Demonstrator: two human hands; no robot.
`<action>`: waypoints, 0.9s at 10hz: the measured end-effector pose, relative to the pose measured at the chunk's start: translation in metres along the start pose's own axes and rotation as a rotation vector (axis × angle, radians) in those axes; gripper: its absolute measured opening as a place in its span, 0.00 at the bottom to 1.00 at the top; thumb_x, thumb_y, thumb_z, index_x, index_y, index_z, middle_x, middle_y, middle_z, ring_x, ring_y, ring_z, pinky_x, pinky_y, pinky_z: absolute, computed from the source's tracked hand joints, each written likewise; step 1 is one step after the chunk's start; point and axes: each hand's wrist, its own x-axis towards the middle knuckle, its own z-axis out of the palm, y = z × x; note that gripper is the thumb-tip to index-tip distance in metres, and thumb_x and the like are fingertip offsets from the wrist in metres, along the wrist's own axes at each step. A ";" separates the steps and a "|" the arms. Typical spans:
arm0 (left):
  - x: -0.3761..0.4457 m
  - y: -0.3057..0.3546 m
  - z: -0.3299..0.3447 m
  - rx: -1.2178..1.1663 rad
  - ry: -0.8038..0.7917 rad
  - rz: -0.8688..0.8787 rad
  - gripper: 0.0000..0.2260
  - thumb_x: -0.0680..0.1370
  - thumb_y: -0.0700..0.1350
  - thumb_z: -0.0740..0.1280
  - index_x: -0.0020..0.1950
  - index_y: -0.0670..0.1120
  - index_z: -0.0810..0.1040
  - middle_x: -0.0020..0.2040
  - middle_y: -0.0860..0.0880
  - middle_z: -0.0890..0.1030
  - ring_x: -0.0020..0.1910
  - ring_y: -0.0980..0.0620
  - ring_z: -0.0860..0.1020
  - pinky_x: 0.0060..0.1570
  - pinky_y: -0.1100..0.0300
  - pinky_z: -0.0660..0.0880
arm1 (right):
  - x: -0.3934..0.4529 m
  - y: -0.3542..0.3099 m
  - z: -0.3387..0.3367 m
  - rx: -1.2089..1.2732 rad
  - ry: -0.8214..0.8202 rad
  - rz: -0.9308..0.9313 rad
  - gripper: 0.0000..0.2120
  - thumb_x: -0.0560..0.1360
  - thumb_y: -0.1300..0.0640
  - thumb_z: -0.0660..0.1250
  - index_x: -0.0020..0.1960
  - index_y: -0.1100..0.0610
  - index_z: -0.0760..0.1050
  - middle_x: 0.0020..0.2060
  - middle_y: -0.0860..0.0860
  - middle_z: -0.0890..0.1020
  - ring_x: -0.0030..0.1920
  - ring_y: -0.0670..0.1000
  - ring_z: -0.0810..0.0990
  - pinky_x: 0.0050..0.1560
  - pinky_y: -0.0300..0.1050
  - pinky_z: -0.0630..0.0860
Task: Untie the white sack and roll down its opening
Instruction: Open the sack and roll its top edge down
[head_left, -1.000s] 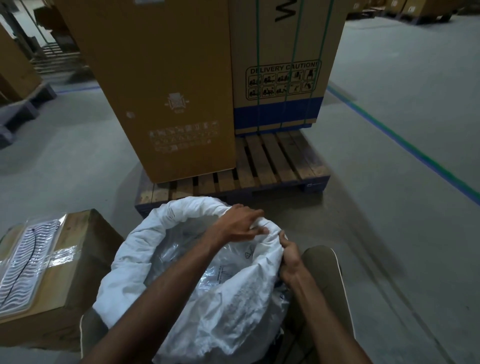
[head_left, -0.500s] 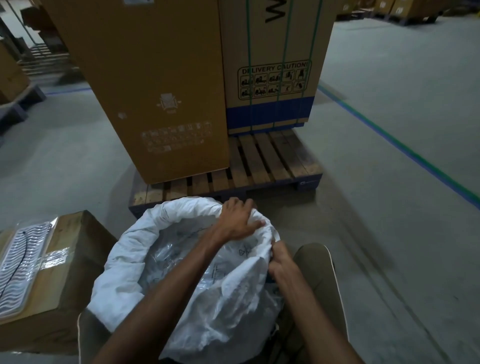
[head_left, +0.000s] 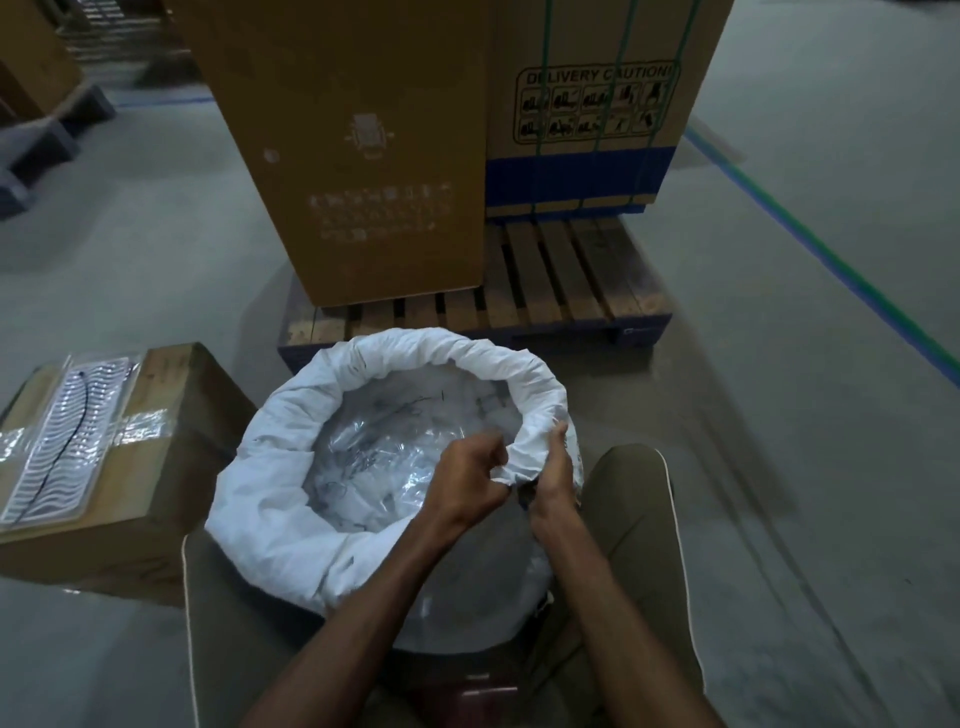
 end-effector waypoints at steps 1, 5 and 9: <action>-0.012 -0.004 0.016 0.252 0.006 0.161 0.10 0.66 0.39 0.73 0.41 0.46 0.73 0.37 0.50 0.76 0.32 0.47 0.76 0.29 0.55 0.73 | -0.019 0.015 -0.006 -0.159 0.112 -0.110 0.22 0.80 0.38 0.64 0.54 0.59 0.73 0.45 0.52 0.78 0.48 0.53 0.78 0.47 0.47 0.75; -0.046 -0.025 -0.002 -0.112 -0.040 0.080 0.14 0.73 0.46 0.72 0.59 0.52 0.84 0.54 0.53 0.80 0.47 0.58 0.77 0.48 0.60 0.77 | -0.007 0.026 -0.014 0.294 -0.082 0.037 0.27 0.82 0.35 0.57 0.59 0.56 0.80 0.49 0.58 0.86 0.49 0.58 0.84 0.43 0.50 0.80; -0.064 -0.026 0.002 -0.081 0.012 -0.179 0.37 0.65 0.63 0.79 0.71 0.56 0.71 0.62 0.60 0.78 0.61 0.58 0.73 0.60 0.62 0.71 | -0.007 0.025 -0.024 0.034 -0.124 0.187 0.15 0.86 0.60 0.48 0.48 0.56 0.71 0.45 0.53 0.75 0.42 0.52 0.77 0.41 0.47 0.76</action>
